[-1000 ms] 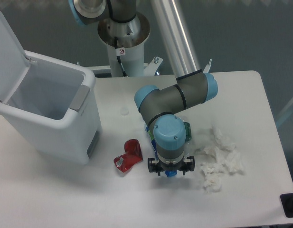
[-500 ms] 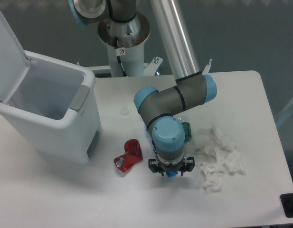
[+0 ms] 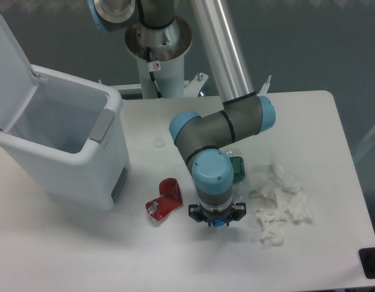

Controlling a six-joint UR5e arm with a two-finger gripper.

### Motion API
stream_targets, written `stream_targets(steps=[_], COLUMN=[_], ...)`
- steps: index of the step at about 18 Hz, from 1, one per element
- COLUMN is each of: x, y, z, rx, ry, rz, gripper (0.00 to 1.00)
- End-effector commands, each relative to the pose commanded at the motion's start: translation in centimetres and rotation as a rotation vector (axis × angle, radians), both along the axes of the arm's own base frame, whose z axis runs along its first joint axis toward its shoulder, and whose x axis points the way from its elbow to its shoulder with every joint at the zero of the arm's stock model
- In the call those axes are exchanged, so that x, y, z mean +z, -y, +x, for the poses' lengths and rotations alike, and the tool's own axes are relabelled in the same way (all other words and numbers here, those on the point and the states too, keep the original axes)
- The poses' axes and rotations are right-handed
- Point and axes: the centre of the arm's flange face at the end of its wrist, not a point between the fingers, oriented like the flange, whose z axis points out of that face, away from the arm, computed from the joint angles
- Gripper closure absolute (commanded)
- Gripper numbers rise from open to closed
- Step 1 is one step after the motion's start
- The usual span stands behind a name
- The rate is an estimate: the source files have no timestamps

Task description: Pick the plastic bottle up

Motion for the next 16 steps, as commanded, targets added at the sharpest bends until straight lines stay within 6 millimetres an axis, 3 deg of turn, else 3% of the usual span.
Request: stream_targets(steps=[6,10,14,16], x=[3.0,6.8,9.1,10.6], y=[-0.4,-0.5,0.4,2.2], z=[-0.4,-1.7,-2.7,-4.2], rx=[-0.011,-0.036,-0.153,-0.136], ry=[-0.034,-0.084,-0.116,-0.109], rz=[0.032,0.067,0.061,0.058], gripper=[0.86,0.98,1.0,1.0])
